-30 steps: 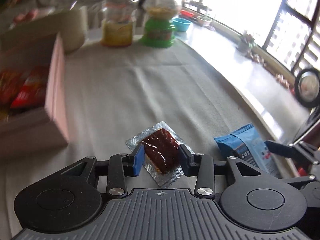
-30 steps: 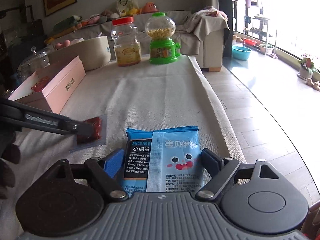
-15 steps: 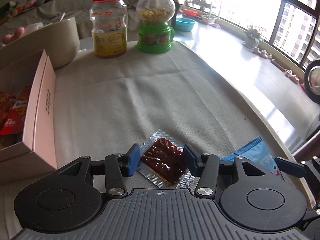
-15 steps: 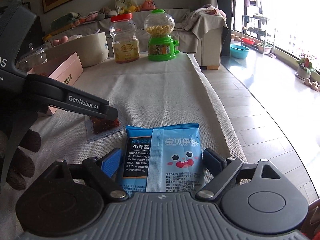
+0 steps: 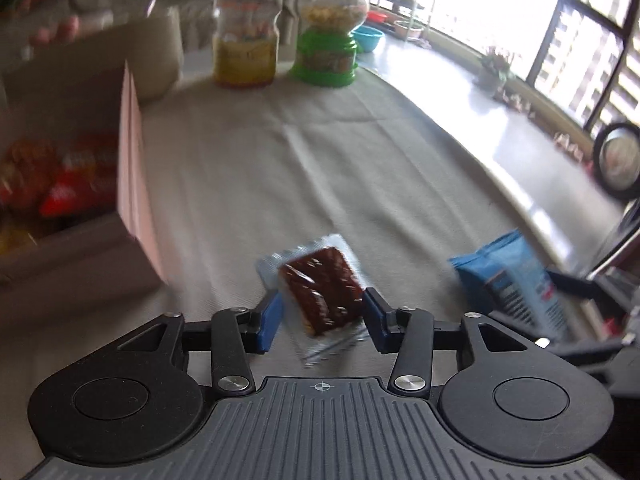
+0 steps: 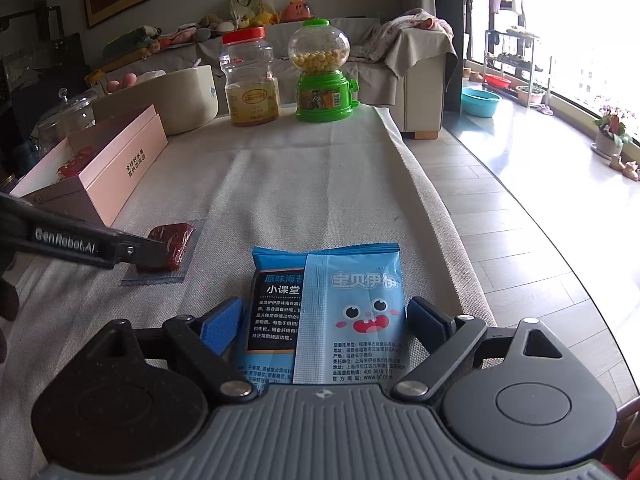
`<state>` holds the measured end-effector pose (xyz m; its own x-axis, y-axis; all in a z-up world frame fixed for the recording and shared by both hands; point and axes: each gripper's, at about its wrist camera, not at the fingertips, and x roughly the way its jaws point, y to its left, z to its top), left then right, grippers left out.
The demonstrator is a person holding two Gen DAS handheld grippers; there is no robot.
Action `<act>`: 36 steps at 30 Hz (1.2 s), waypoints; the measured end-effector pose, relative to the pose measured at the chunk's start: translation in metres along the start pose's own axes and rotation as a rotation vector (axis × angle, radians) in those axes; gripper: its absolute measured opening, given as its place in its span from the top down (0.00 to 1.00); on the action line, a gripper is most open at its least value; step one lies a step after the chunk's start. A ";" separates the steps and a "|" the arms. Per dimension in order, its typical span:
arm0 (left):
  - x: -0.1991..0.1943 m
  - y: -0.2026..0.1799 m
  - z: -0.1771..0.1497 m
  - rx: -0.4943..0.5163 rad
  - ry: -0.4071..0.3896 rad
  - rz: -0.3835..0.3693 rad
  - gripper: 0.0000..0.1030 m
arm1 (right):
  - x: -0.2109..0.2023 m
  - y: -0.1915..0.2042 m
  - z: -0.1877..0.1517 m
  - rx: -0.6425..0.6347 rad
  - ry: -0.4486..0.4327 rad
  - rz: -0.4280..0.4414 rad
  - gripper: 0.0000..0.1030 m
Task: Organize snacks
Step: 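Grasp the brown jerky packet with the left gripper while right holds the bag, then carry the jerky packet with left and the bag with right over the pink box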
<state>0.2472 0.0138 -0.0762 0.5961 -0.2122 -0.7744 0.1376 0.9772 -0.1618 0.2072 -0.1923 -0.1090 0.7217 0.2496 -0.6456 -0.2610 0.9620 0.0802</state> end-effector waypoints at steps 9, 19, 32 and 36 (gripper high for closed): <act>0.026 -0.029 0.011 0.164 -0.062 0.109 0.44 | 0.003 0.006 0.000 -0.040 0.019 -0.016 0.10; -0.023 0.000 -0.039 0.173 -0.040 0.019 0.47 | 0.008 0.006 0.002 -0.061 0.041 0.010 0.03; -0.014 -0.021 -0.035 0.260 -0.069 0.059 0.51 | 0.006 -0.006 0.004 -0.015 0.042 0.077 0.00; -0.021 -0.019 -0.045 0.227 -0.075 0.065 0.51 | 0.005 -0.002 0.002 -0.040 0.043 0.066 0.00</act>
<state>0.1961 0.0002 -0.0846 0.6654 -0.1578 -0.7297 0.2664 0.9632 0.0346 0.2127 -0.1923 -0.1112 0.6743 0.3064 -0.6719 -0.3330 0.9383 0.0937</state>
